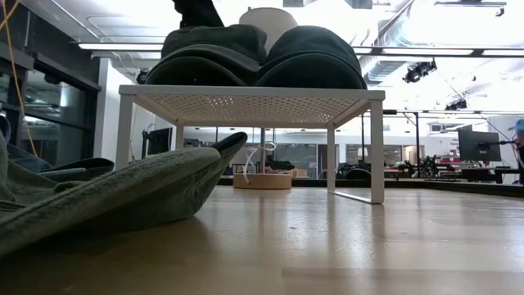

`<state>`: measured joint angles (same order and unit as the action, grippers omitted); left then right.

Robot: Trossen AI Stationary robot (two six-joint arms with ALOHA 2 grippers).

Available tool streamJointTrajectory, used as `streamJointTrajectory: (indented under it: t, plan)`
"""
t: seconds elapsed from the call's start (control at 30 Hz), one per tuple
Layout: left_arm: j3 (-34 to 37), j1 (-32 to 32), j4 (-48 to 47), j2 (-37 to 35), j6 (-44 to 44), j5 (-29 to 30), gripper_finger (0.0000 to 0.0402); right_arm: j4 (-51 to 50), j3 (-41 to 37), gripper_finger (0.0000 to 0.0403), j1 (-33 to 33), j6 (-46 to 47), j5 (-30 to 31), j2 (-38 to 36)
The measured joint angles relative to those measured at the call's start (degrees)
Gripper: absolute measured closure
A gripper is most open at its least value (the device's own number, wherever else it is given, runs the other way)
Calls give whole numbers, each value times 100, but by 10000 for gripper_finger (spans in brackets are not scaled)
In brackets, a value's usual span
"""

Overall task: Pick & Place hat
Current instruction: Stack the top green cap on the green cap on the shelf, then stack the green cap on the green cap on the shelf

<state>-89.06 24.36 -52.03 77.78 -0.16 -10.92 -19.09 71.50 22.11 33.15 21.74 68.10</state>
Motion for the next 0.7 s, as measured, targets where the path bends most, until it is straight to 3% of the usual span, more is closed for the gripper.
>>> streamJointTrajectory:
  t: [0.4, 0.7]
  plan:
    - [-17, 0, -8, 0, 122, -183, 193, 0, 0, 249, 0, 2, -66, 0]
    - [-503, 0, -122, -2, 125, -57, 181, 0, 0, 249, 0, -4, -68, 0]
